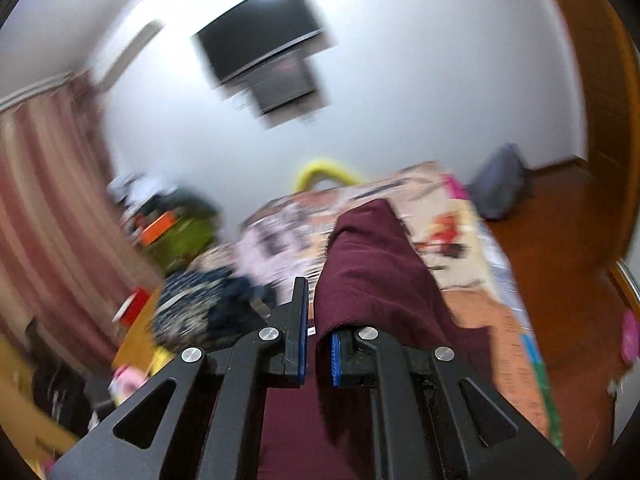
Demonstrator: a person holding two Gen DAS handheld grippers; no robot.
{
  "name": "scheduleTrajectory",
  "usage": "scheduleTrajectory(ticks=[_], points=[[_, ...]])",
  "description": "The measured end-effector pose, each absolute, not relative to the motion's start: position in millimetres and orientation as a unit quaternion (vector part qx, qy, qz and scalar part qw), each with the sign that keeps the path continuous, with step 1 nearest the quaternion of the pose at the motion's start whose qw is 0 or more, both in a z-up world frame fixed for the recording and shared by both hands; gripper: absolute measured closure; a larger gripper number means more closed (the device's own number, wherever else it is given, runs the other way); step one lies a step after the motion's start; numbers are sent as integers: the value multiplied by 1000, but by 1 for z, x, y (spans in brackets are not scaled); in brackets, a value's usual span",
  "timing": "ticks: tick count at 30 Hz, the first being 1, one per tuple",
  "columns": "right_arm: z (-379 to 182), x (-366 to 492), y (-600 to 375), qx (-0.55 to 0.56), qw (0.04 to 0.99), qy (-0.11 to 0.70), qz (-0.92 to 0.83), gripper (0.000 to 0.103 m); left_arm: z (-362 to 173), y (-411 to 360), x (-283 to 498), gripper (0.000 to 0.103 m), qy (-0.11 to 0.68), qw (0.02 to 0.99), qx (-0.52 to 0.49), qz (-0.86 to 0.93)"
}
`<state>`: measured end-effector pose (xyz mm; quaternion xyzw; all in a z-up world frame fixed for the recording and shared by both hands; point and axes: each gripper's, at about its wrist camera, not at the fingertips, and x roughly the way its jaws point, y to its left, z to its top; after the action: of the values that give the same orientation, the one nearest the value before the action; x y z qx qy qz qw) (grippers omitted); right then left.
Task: Fold large clothes
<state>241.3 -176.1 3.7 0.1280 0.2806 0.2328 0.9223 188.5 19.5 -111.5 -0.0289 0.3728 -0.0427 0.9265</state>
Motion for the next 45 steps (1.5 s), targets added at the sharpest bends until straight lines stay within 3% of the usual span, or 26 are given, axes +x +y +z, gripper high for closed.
scheduleTrajectory(ticks=[5,15,21,24,30,36,45], points=[[-19,242,-94,58,888,338,306,95,-106,55,174,27,358,932,-51,-11],[-158,229,8,-85,773,525,346,95,-120,122,139,27,366,925,-79,57],[-182,219,16,-112,747,559,342,89,-133,135,129,27,379,919,-89,69],[-179,215,15,-109,731,572,355,75,-132,131,130,27,379,919,-84,68],[-153,208,-4,-95,750,546,359,70,-116,111,137,27,364,927,-72,53],[-113,197,-56,-91,822,461,321,51,-96,77,151,27,350,935,-44,24],[-93,207,-151,-55,893,402,197,49,-91,-5,183,27,356,933,24,-50]])
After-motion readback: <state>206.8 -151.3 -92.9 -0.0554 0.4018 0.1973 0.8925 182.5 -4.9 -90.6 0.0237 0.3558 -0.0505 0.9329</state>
